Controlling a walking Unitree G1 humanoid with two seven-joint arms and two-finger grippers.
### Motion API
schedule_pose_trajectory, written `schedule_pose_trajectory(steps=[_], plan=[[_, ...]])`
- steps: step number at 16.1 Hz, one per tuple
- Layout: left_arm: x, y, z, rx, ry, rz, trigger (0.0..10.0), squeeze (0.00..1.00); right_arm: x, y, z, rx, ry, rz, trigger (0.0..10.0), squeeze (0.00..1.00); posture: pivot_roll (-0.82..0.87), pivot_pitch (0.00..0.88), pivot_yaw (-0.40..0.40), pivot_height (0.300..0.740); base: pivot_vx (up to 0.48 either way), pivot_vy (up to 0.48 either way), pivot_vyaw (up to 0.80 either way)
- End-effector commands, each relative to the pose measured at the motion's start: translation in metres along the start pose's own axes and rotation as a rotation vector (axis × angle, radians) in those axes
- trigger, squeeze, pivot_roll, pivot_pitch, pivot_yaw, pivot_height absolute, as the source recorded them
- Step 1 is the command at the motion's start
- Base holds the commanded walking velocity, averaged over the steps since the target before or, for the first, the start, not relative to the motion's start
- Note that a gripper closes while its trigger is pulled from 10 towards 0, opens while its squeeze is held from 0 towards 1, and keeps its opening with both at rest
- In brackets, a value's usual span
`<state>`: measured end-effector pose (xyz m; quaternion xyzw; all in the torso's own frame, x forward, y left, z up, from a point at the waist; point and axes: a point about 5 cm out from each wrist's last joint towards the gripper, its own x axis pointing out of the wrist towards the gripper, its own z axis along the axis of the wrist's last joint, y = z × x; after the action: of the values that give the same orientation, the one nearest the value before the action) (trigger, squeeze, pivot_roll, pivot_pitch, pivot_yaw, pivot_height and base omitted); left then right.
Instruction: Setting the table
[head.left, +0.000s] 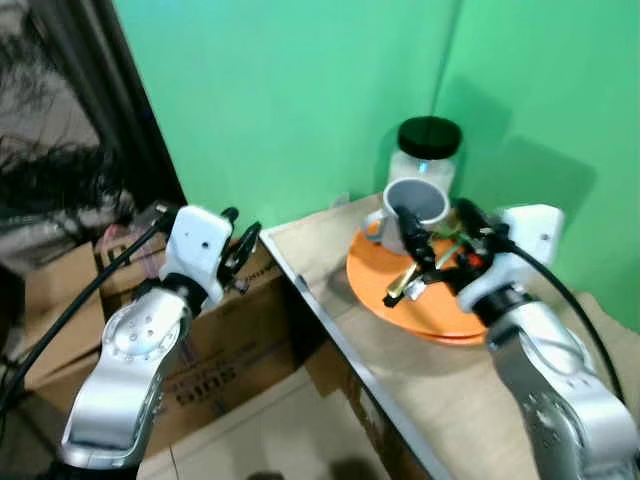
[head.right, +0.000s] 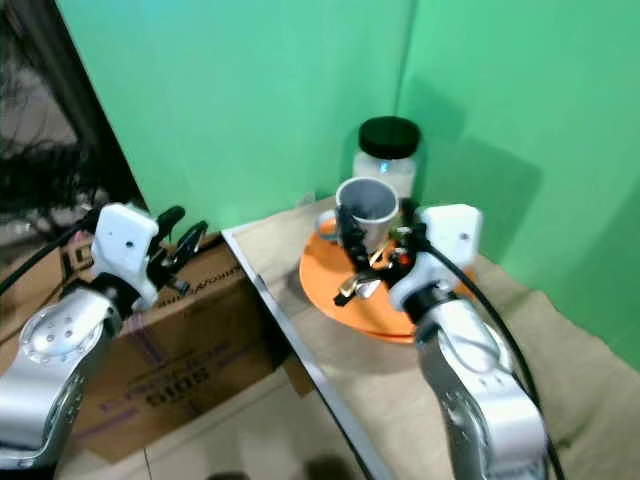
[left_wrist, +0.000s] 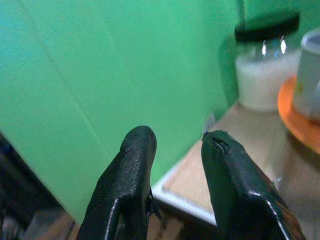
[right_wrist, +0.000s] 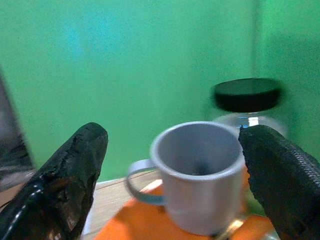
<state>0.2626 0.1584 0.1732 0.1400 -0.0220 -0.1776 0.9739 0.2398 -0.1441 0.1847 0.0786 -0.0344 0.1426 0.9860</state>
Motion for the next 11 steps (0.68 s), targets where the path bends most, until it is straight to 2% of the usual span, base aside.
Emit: schedule_pose_trajectory(steps=[1, 3, 4, 8, 10, 11], plan=[[-0.0003, 0.0074, -0.0032, 0.022, 0.017, 0.037, 10.0, 0.00, -0.0009, 0.0004, 0.0026, 0.005, -0.003, -0.012, 10.0, 0.00, 0.10, 0.000, 0.069, 0.740, 0.000, 0.480, 0.00], [0.0016, 0.0088, -0.0029, 0.025, 0.013, 0.040, 10.0, 0.00, -0.0028, -0.0003, 0.0028, 0.004, -0.004, -0.029, 10.0, 0.00, 0.10, 0.000, 0.071, 0.740, 0.000, 0.480, 0.00], [0.0030, 0.0099, -0.0026, 0.028, 0.010, 0.041, 10.0, 0.00, -0.0038, -0.0008, 0.0034, 0.003, -0.007, -0.042, 10.0, 0.00, 0.09, 0.000, 0.074, 0.740, 0.000, 0.476, -0.80], [0.0064, 0.0122, -0.0029, 0.016, 0.002, 0.063, 10.0, 0.00, -0.0084, -0.0037, 0.0049, 0.008, -0.007, -0.092, 10.0, 0.00, 0.09, 0.000, 0.073, 0.740, 0.000, 0.472, 0.00], [0.0073, 0.0147, -0.0026, 0.019, -0.003, 0.101, 10.0, 0.00, -0.0079, -0.0051, 0.0046, -0.027, 0.007, -0.096, 10.0, 0.00, 0.09, 0.000, 0.065, 0.740, 0.000, -0.186, -0.80], [0.0075, 0.0151, -0.0024, 0.028, -0.005, 0.108, 10.0, 0.00, -0.0070, -0.0059, 0.0044, -0.032, 0.010, -0.101, 10.0, 0.00, 0.09, 0.000, 0.059, 0.740, 0.000, -0.480, 0.00]])
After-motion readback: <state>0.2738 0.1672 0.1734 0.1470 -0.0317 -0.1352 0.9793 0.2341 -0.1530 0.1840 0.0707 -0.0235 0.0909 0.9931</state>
